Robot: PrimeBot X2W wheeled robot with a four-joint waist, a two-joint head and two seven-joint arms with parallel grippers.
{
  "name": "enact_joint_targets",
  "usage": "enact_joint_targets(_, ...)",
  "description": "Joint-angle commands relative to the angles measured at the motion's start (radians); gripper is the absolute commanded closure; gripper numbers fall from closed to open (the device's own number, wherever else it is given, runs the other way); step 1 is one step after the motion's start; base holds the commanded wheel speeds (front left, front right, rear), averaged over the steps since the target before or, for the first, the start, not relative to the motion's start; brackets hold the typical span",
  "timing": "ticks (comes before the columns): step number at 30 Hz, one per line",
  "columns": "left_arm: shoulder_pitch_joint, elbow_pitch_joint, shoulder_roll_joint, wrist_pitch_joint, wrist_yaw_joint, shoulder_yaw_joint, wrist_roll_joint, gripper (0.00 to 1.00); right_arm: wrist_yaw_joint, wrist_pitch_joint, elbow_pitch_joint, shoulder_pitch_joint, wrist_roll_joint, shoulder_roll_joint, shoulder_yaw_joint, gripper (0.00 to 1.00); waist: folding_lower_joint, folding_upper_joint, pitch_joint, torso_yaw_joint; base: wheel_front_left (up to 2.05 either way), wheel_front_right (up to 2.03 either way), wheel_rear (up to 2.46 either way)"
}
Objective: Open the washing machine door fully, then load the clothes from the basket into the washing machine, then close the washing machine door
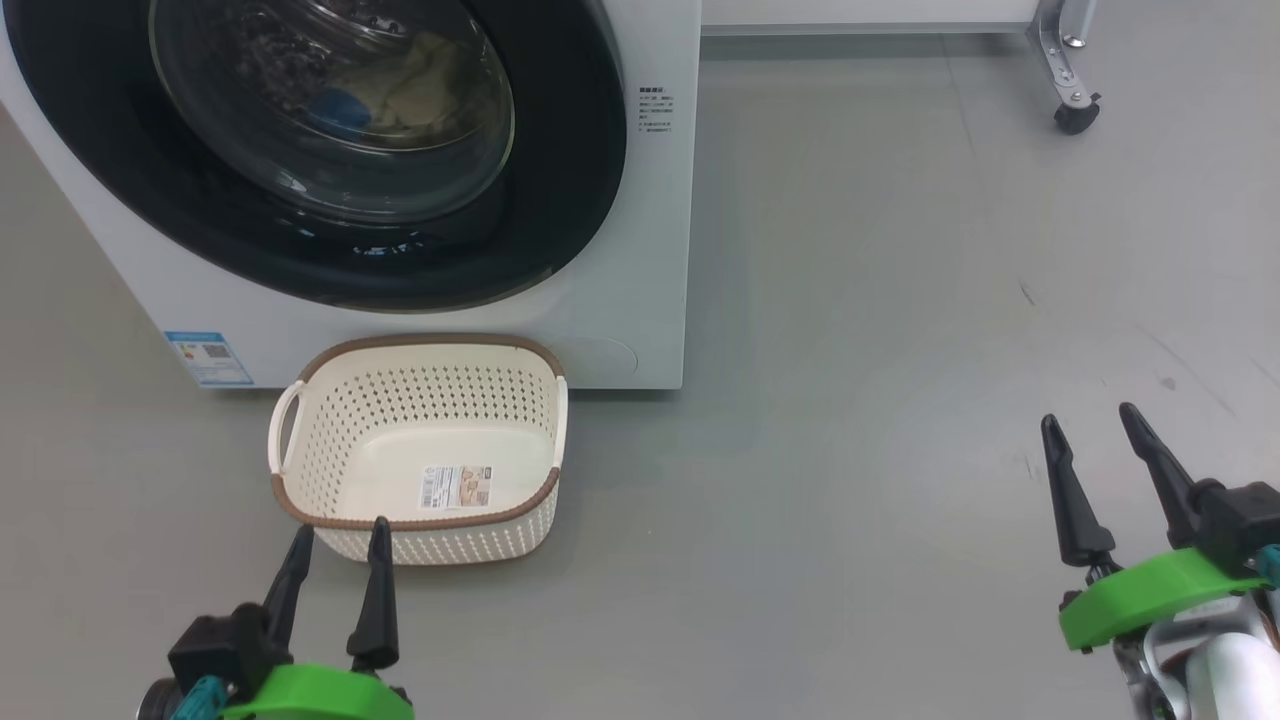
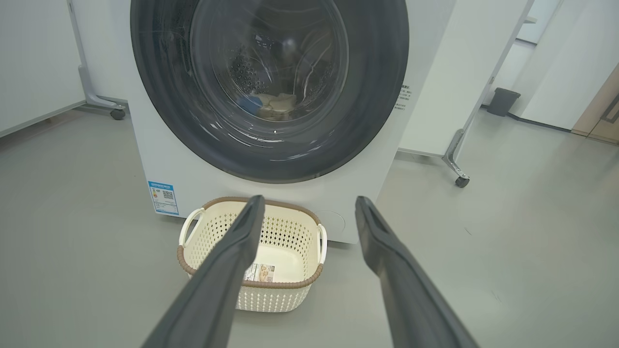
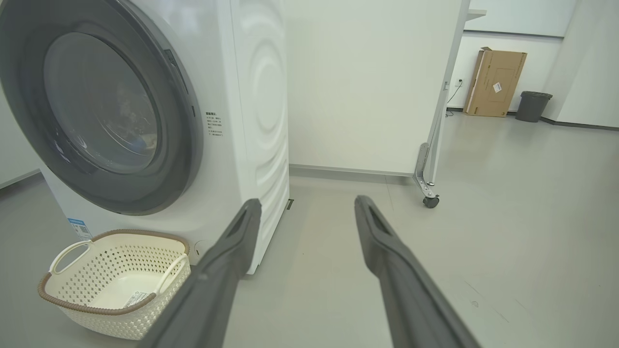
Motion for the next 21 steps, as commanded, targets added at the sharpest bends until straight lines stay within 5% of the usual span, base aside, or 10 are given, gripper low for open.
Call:
enact_joint_targets(1,-0.023,-0.033,0.005,-0.011,0.000,0.043,0.009,0.00,-0.004,0.000,-0.033,-0.023,-0.006,-0.003,0.017,0.00,0.0001,-0.0001,-0.001,0.001,0.00,0.00,0.00)
enact_joint_targets(21,-0.019,-0.048,0.008,-0.011,0.000,0.065,0.022,0.00,-0.004,0.000,-0.021,-0.022,0.014,-0.002,0.027,0.00,0.0001,-0.0001,-0.003,0.009,0.00,0.00,0.00)
